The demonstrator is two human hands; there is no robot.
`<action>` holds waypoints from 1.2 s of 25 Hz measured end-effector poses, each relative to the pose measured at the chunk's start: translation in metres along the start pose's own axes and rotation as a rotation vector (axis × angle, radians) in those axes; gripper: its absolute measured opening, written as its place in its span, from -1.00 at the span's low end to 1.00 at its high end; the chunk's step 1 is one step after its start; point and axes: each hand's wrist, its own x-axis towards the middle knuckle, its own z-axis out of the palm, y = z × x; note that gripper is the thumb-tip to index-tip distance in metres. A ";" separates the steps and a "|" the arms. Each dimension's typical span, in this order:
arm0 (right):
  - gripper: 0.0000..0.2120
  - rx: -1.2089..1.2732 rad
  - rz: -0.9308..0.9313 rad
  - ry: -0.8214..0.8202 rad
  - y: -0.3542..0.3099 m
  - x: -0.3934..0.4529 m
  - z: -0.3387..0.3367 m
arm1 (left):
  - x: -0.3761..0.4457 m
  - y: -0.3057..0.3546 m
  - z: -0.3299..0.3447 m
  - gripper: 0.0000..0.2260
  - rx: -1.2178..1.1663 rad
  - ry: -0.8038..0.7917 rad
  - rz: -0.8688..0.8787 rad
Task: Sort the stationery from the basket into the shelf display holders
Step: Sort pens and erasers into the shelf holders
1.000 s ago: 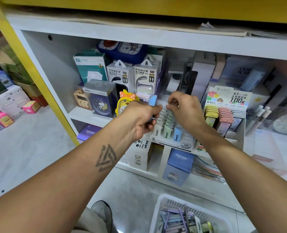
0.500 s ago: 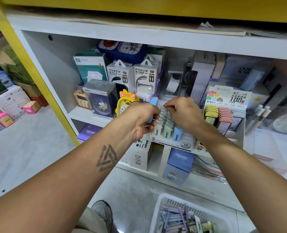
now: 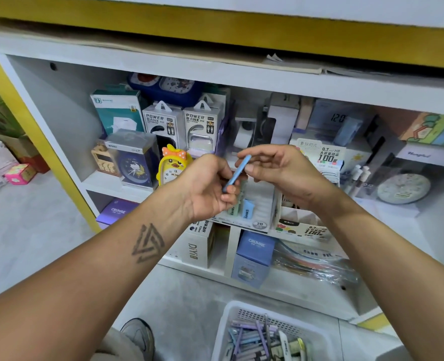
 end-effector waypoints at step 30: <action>-0.95 -0.934 -0.023 0.039 0.017 -0.035 0.006 | 0.014 -0.045 -0.028 -0.24 2.006 0.057 0.491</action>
